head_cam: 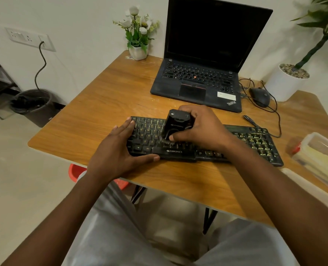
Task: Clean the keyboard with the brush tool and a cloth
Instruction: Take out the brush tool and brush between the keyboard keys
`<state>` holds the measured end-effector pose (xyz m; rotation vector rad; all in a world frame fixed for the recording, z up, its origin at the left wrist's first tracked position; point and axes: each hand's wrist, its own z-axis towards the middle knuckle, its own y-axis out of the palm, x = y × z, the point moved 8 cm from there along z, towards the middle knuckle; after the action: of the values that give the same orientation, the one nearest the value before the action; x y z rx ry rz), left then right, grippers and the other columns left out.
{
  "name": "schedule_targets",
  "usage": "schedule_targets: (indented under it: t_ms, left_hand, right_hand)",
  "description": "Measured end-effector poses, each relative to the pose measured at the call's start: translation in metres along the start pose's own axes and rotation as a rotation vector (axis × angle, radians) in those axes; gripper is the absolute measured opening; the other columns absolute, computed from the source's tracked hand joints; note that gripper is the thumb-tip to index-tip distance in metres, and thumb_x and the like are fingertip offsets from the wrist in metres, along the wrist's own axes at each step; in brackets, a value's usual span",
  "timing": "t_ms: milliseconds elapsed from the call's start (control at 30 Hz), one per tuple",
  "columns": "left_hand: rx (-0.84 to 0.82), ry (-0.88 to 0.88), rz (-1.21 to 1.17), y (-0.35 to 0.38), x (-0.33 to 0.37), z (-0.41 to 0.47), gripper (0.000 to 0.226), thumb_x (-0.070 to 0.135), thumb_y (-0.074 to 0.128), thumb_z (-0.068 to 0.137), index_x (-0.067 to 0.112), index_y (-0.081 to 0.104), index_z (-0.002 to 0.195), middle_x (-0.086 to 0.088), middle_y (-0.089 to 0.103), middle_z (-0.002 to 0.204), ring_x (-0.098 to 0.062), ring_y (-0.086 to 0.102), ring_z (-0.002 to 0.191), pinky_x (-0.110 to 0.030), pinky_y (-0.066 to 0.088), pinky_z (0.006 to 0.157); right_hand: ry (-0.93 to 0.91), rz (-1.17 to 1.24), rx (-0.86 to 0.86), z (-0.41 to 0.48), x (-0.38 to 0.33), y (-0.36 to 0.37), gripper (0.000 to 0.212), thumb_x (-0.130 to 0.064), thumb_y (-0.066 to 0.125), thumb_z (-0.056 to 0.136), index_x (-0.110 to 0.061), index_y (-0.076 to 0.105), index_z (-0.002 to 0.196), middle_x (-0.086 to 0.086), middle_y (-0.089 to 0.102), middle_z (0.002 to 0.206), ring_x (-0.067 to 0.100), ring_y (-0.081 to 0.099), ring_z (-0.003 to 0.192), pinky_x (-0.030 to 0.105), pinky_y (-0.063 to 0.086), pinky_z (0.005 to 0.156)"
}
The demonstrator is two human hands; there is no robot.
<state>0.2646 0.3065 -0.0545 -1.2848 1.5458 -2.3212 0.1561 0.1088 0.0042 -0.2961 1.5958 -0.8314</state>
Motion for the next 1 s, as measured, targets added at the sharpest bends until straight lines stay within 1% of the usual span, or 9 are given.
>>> schedule_targets:
  t_ms: [167,267,333,433,533,633,733,900,1000]
  left_hand:
    - [-0.009,-0.011,0.008,0.001,-0.001,0.000,0.141,0.100,0.062,0.055,0.020,0.029,0.166,0.004,0.023,0.174,-0.005,0.020,0.154,-0.035,0.015,0.131]
    - [-0.012,-0.013,0.008,0.001,-0.002,0.000,0.140,0.100,0.062,0.055,0.020,0.029,0.166,0.005,0.023,0.174,-0.007,0.020,0.156,-0.038,0.017,0.132]
    - [-0.013,-0.015,0.010,0.001,-0.002,0.000,0.140,0.100,0.061,0.055,0.020,0.029,0.166,0.005,0.023,0.174,-0.008,0.021,0.156,-0.037,0.017,0.131]
    - [0.001,-0.006,0.020,0.001,-0.001,0.000,0.140,0.099,0.062,0.056,0.017,0.031,0.165,0.002,0.025,0.174,-0.012,0.026,0.158,-0.036,0.017,0.132]
    - [-0.007,-0.007,0.020,0.002,-0.001,0.000,0.141,0.099,0.063,0.056,0.016,0.031,0.165,0.002,0.025,0.174,-0.012,0.026,0.158,-0.037,0.017,0.133]
    - [-0.008,-0.012,0.019,0.002,-0.002,0.000,0.142,0.100,0.063,0.056,0.015,0.032,0.165,0.001,0.026,0.174,-0.013,0.026,0.159,-0.040,0.018,0.133]
    - [-0.007,-0.010,0.026,0.002,-0.004,0.000,0.142,0.101,0.063,0.056,0.016,0.032,0.165,0.000,0.027,0.173,-0.014,0.028,0.158,-0.041,0.019,0.133]
    - [-0.003,-0.009,0.037,0.003,-0.005,0.001,0.142,0.101,0.063,0.057,0.017,0.031,0.166,0.002,0.026,0.174,-0.012,0.027,0.159,-0.039,0.018,0.133]
    - [-0.004,-0.008,0.044,0.003,-0.005,0.001,0.141,0.101,0.062,0.057,0.017,0.030,0.166,0.003,0.025,0.174,-0.013,0.026,0.159,-0.038,0.019,0.133]
  right_hand:
    - [-0.006,-0.010,0.051,0.004,0.001,-0.016,0.037,-0.013,0.095,0.074,-0.026,0.070,0.097,-0.005,0.076,0.095,0.003,0.072,0.086,0.015,0.056,0.067]
    - [-0.001,-0.003,-0.014,0.005,-0.001,-0.008,0.037,-0.013,0.097,0.073,-0.016,0.072,0.100,0.000,0.079,0.095,0.009,0.076,0.087,0.028,0.063,0.073]
    - [0.008,0.032,-0.106,0.002,-0.002,-0.003,0.036,-0.010,0.097,0.073,-0.012,0.072,0.099,0.000,0.079,0.094,0.010,0.077,0.087,0.026,0.061,0.071]
    - [0.008,0.004,-0.226,-0.002,-0.006,0.006,0.036,-0.012,0.097,0.072,-0.018,0.072,0.097,-0.004,0.079,0.093,0.009,0.076,0.086,0.021,0.057,0.069]
    - [0.023,-0.039,-0.161,0.003,-0.007,0.003,0.037,-0.013,0.098,0.072,-0.019,0.072,0.098,-0.003,0.079,0.094,0.006,0.075,0.085,0.021,0.059,0.069]
    - [0.031,-0.040,-0.042,0.009,-0.008,-0.004,0.041,-0.015,0.097,0.073,-0.019,0.072,0.106,-0.004,0.079,0.099,0.005,0.076,0.088,0.030,0.065,0.079]
    - [0.039,-0.060,0.054,0.012,-0.008,-0.009,0.045,-0.018,0.096,0.073,-0.020,0.072,0.110,-0.006,0.076,0.102,0.006,0.074,0.092,0.036,0.065,0.082]
    - [0.046,-0.070,-0.045,0.004,-0.008,0.002,0.039,-0.022,0.098,0.070,-0.023,0.071,0.100,-0.004,0.078,0.096,0.012,0.075,0.090,0.043,0.065,0.080]
    - [0.046,-0.078,-0.119,-0.002,-0.006,0.002,0.037,-0.018,0.098,0.070,-0.021,0.072,0.095,-0.002,0.078,0.092,0.011,0.075,0.085,0.037,0.063,0.073]
